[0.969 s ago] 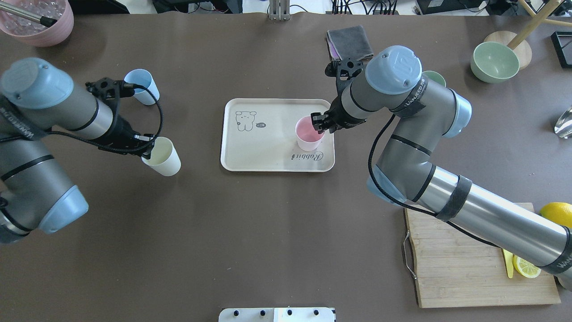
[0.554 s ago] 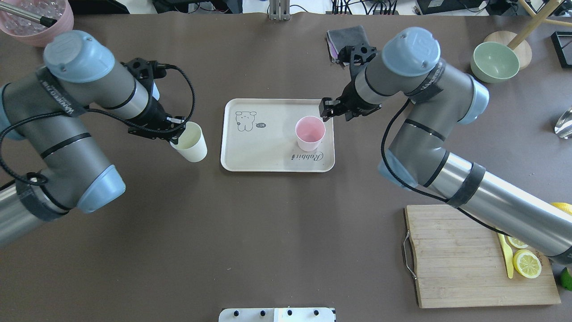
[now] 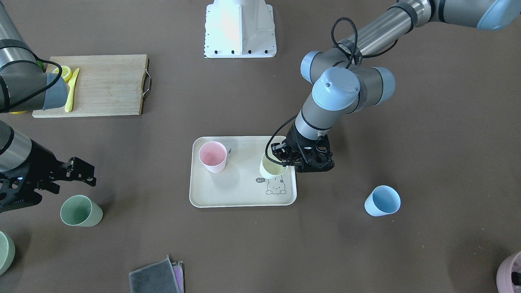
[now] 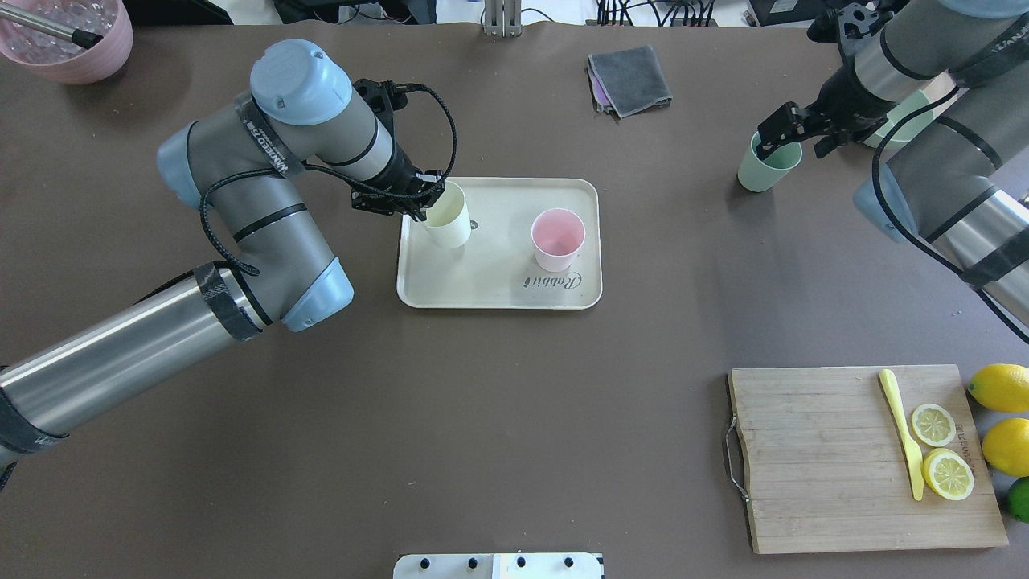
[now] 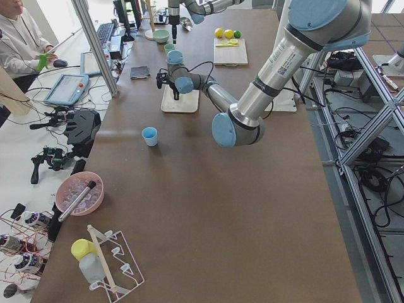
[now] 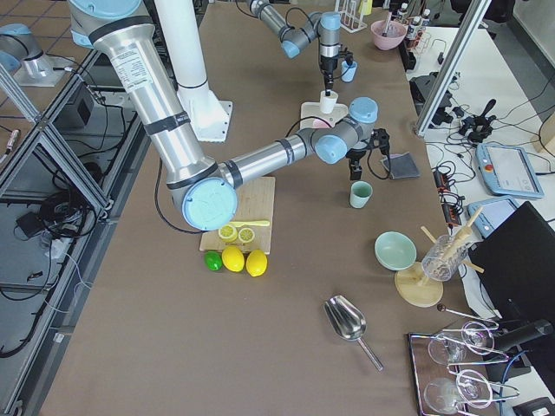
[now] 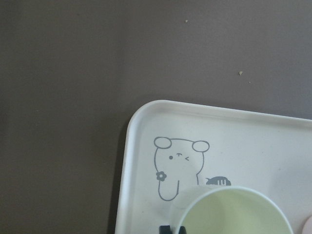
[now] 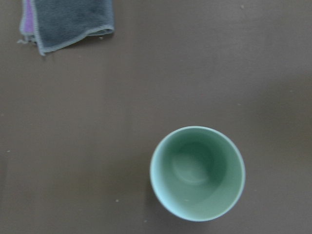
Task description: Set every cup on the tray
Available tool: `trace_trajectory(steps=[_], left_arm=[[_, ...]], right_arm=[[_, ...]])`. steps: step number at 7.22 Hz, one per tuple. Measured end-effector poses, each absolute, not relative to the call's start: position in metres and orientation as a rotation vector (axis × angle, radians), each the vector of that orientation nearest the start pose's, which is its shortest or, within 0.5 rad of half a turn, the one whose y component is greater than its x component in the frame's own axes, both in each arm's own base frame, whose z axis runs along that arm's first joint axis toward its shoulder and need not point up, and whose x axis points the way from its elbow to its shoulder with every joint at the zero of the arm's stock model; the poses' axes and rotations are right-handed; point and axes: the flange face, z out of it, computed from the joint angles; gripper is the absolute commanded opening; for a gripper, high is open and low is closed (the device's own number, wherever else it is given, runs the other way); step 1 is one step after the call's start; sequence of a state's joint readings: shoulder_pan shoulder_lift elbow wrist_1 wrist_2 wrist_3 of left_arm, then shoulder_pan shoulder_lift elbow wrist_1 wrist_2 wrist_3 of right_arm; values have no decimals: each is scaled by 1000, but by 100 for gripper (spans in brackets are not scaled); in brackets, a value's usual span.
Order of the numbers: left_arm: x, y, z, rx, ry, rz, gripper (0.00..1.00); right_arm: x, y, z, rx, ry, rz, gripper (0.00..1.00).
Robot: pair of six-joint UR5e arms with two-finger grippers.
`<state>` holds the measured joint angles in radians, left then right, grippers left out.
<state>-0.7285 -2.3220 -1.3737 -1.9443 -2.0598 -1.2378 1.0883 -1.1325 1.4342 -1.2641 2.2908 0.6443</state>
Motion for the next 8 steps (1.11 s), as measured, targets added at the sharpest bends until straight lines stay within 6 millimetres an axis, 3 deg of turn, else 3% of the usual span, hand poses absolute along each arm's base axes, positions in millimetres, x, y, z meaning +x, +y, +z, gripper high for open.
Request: trace_trajectory(steps=[2, 3, 5, 7, 8], left_arm=[[508, -567, 225, 78, 1019, -134, 97], [508, -567, 214, 78, 1019, -134, 97], [503, -564, 200, 81, 1019, -136, 97], [498, -562, 196, 79, 1011, -142, 97], [494, -562, 195, 75, 1002, -147, 97]], right_arm=[[-228, -653, 478, 91, -853, -37, 100], [-224, -659, 487, 77, -840, -16, 100], [-242, -667, 484, 30, -837, 54, 94], [-264, -666, 482, -5, -836, 78, 49], [-270, -666, 485, -21, -832, 90, 19]])
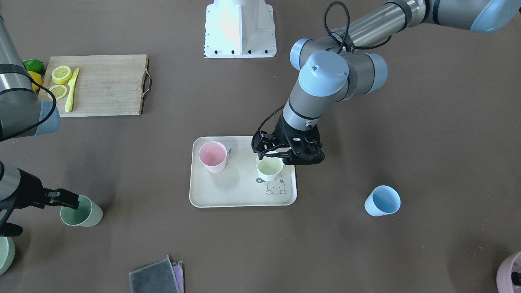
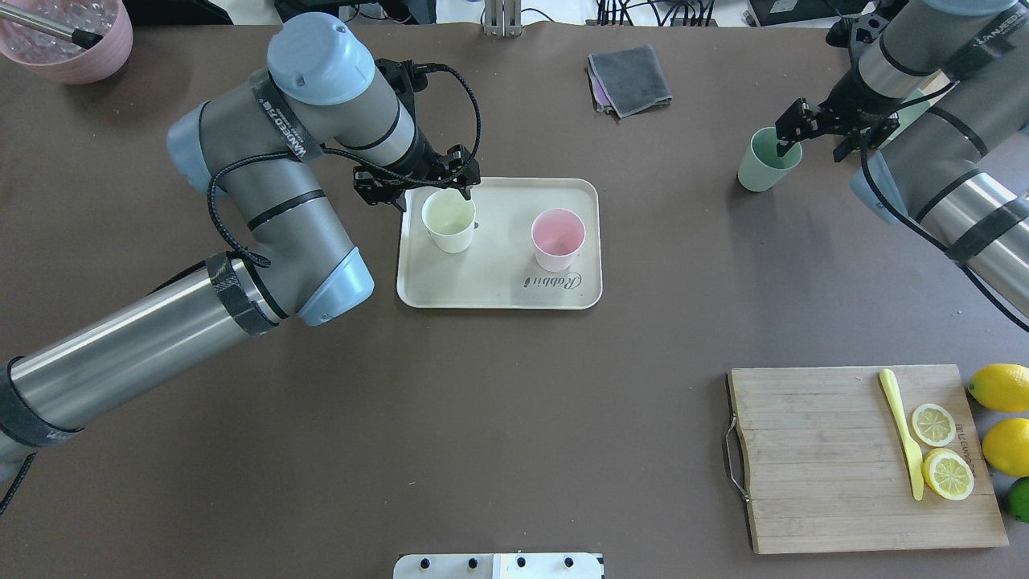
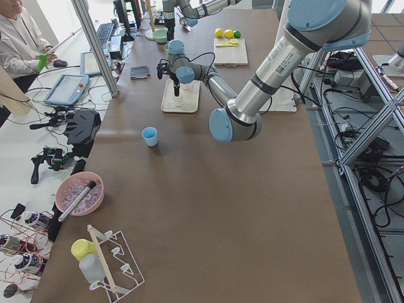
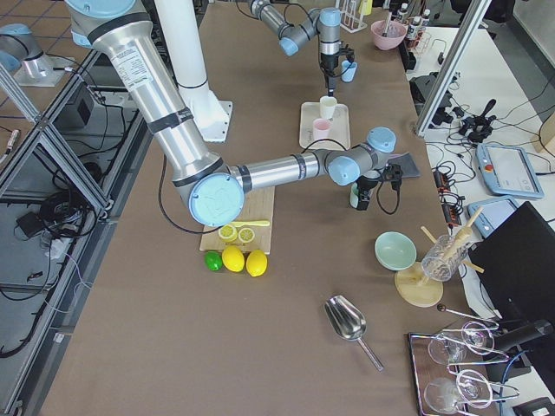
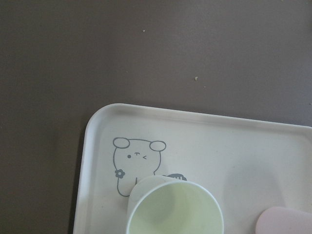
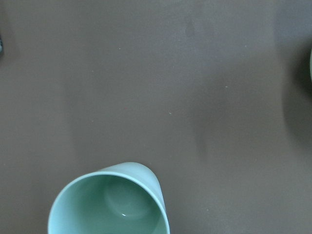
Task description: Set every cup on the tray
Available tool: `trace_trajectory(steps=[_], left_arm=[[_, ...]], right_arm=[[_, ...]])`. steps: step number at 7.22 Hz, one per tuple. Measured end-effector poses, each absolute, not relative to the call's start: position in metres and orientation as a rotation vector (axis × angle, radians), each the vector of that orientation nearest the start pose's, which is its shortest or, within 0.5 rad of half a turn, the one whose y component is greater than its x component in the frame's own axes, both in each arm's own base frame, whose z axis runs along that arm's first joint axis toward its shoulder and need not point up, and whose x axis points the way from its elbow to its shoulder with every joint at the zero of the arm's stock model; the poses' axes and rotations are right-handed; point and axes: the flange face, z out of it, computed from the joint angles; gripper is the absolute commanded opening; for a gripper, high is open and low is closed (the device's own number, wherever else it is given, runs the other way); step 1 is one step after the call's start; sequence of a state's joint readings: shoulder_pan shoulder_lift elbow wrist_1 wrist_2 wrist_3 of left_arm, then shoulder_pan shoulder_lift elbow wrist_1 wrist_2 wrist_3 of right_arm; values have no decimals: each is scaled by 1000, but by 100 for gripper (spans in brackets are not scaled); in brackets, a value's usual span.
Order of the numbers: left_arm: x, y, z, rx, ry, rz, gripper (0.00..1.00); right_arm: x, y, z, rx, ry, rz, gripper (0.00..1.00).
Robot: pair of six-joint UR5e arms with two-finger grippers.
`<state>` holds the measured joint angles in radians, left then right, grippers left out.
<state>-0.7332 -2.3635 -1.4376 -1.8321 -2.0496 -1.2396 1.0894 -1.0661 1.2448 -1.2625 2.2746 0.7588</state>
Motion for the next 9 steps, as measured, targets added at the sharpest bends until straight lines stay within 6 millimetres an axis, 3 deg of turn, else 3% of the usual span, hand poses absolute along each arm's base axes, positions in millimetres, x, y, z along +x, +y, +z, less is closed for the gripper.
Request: trace_trajectory(steps=[1, 3, 4, 5, 6, 7, 9], left_arm=[[489, -564, 194, 75, 996, -154, 97], [459, -571, 190, 82, 973, -169, 97], [429, -577, 206, 110, 948, -146, 97], [392, -584, 237, 141, 921, -96, 97], [352, -594, 272, 161, 896, -39, 97], [315, -609, 304, 184, 866, 13, 97], [259, -643, 362, 212, 797, 78, 97]], right_arm=[[-275, -668, 488, -39, -826, 108, 0], [-282, -669, 488, -61, -825, 135, 0], [-285, -672, 479, -61, -834, 139, 0], [-294, -678, 457, -54, -850, 142, 0], [-316, -682, 421, -48, -875, 144, 0], [-350, -681, 379, -50, -904, 147, 0], [-423, -663, 298, -59, -951, 153, 0]])
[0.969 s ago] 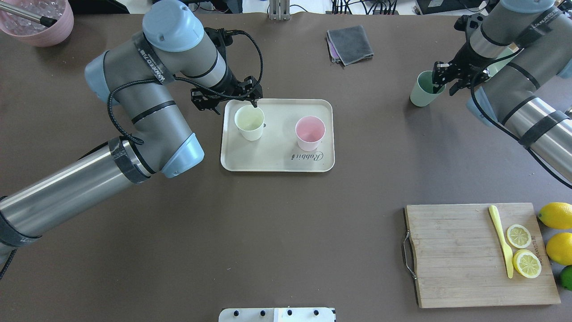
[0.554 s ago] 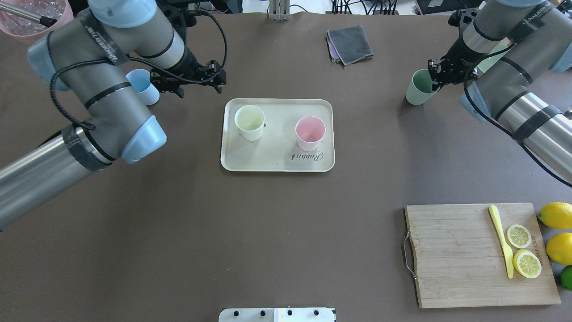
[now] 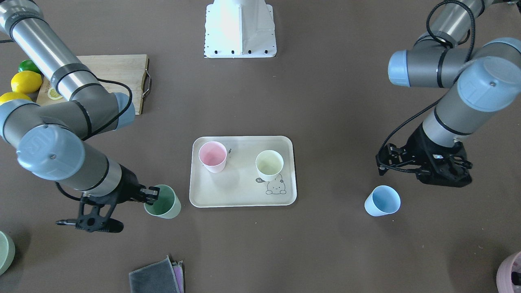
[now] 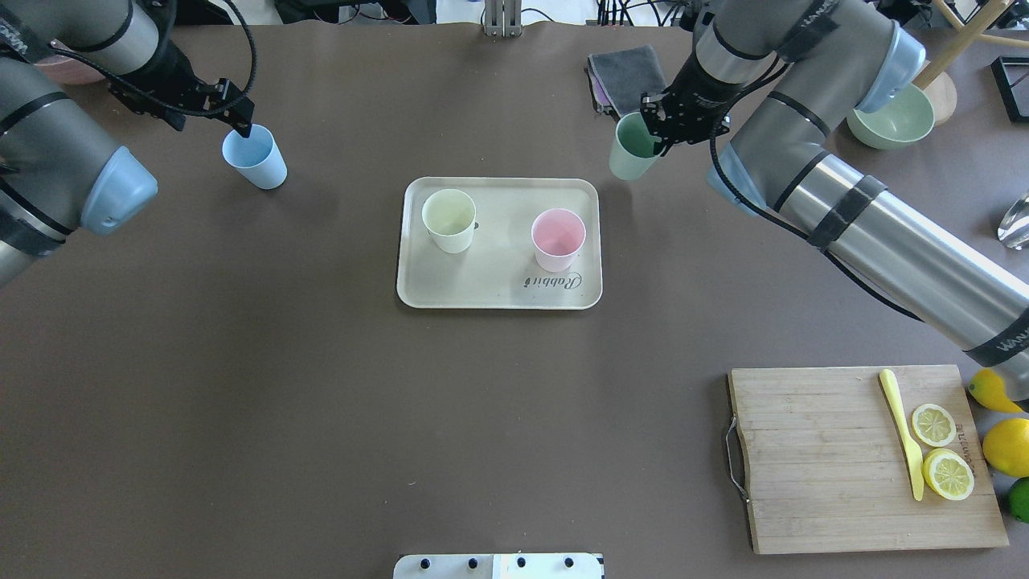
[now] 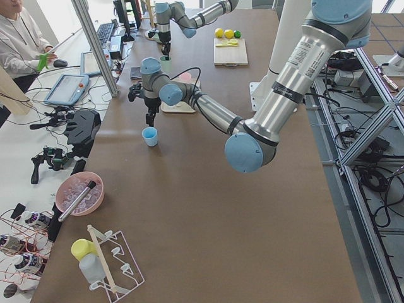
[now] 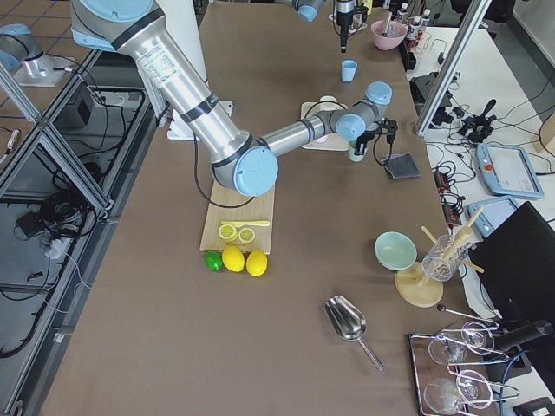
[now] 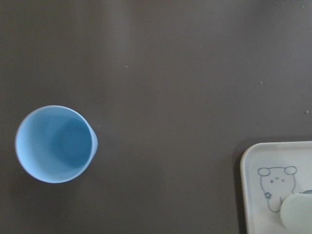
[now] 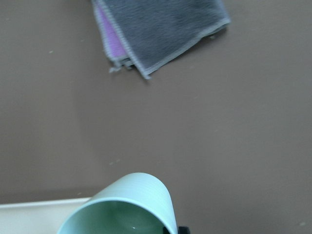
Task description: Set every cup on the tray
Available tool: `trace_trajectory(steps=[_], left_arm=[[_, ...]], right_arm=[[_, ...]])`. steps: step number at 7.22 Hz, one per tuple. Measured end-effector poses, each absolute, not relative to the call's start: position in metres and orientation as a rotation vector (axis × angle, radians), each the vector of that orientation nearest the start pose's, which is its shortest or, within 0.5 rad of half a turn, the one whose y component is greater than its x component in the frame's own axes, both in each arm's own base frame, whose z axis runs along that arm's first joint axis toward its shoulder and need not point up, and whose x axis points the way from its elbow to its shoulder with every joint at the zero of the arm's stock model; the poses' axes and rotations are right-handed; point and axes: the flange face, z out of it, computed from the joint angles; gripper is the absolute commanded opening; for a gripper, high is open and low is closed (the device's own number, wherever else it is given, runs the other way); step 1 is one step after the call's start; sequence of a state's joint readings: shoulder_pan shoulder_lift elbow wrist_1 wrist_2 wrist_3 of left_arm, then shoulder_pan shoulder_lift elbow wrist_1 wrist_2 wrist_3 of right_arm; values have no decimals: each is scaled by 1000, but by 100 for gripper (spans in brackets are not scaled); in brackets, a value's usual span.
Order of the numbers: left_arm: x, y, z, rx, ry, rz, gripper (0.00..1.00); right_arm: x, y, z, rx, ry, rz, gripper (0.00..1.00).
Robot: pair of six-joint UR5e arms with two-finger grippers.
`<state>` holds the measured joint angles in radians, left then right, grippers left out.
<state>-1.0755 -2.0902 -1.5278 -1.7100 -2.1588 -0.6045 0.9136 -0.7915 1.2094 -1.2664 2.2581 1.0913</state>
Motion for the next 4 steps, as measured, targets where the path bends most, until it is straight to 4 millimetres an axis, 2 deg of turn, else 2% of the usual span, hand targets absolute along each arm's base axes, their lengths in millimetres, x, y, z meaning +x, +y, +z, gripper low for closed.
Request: trace_trajectory(steps=[1, 2, 4], left_arm=[[240, -658, 385, 212, 775, 90, 97], [232, -668, 405, 208, 771, 94, 97], [233, -681, 443, 188, 777, 85, 97]], right_arm=[[-455, -650, 269, -51, -957, 157, 0], [-479, -638, 254, -46, -955, 160, 0], [-503, -624, 245, -48, -948, 156, 0]])
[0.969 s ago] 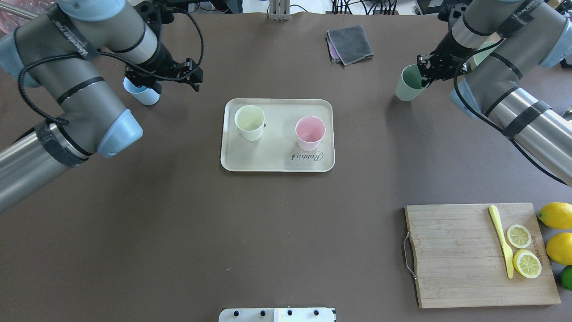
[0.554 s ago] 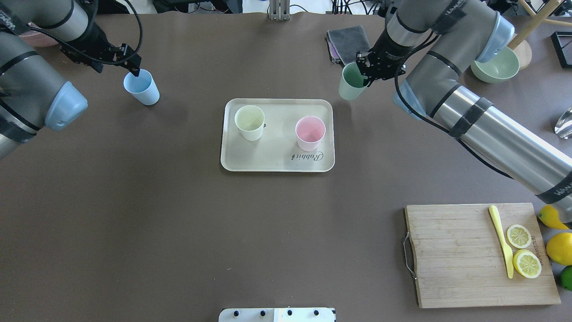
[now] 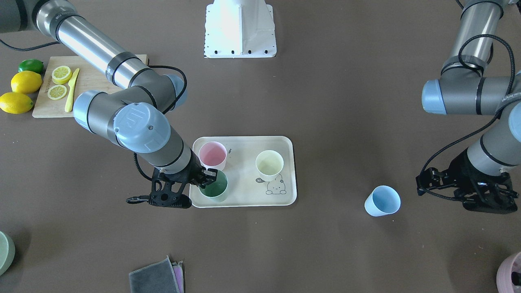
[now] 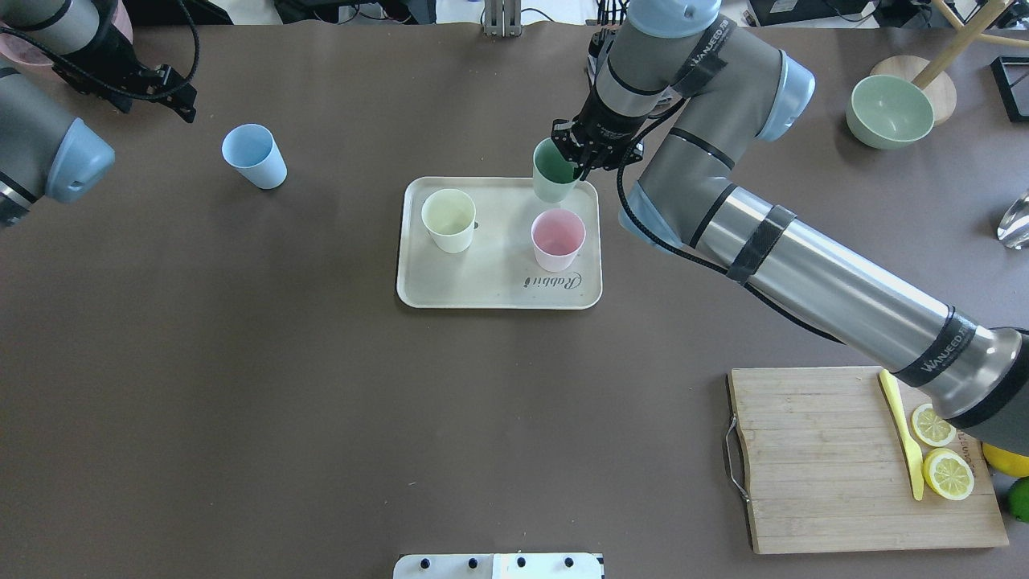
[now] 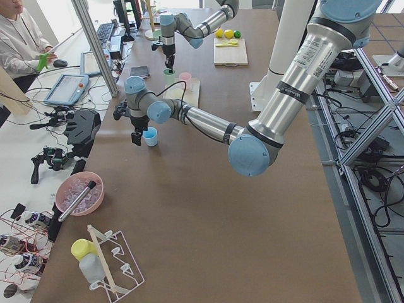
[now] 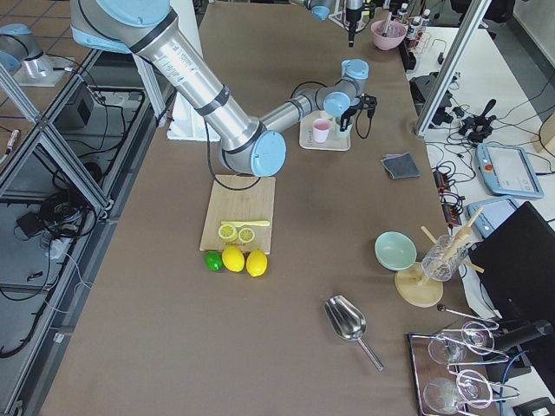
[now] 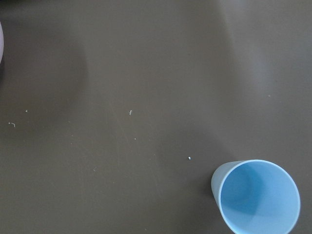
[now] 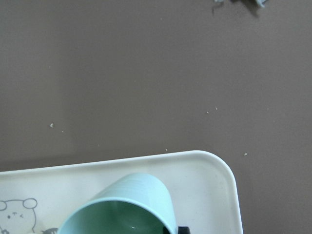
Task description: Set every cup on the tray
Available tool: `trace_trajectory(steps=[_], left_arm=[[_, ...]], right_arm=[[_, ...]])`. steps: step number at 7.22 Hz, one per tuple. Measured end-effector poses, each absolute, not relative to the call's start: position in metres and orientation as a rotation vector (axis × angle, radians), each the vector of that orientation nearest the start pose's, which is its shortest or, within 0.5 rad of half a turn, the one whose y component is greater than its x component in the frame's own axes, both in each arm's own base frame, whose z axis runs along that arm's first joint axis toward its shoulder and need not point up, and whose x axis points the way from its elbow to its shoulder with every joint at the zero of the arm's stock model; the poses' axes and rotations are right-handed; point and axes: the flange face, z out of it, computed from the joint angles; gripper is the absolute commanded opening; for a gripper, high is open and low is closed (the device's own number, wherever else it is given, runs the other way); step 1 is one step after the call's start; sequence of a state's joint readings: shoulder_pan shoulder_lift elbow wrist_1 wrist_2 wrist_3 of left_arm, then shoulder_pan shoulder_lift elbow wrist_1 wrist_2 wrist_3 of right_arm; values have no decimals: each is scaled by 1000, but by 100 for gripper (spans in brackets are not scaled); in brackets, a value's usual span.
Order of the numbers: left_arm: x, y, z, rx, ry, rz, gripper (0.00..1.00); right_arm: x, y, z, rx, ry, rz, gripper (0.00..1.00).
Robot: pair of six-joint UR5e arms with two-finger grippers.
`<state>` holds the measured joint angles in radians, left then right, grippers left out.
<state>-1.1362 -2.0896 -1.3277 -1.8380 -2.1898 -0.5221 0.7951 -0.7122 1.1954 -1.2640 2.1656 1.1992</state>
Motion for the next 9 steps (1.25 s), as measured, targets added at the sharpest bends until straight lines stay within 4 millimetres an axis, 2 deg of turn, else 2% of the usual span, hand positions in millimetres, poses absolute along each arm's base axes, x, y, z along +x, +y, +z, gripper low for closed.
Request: trace_trajectory(steps=[1, 2, 5, 6, 7, 8, 9], left_arm=[[237, -685, 445, 178, 782, 65, 97], [241, -689, 440, 170, 788, 41, 97], [270, -690, 430, 143, 802, 17, 97], [284, -689, 427, 135, 809, 14, 93], [295, -688, 433, 134, 814, 16, 78], [302, -689, 444, 135, 817, 18, 35], [307, -689, 451, 132, 817, 16, 7]], right_arm=[[-507, -621, 244, -51, -949, 154, 89], [-508, -620, 243, -53, -950, 153, 100], [-506, -618, 239, -46, -958, 145, 100], [-504, -617, 236, -42, -963, 144, 100], [-502, -617, 235, -39, -966, 147, 100], [-498, -619, 235, -37, -966, 150, 100], [-496, -621, 236, -34, -966, 153, 100]])
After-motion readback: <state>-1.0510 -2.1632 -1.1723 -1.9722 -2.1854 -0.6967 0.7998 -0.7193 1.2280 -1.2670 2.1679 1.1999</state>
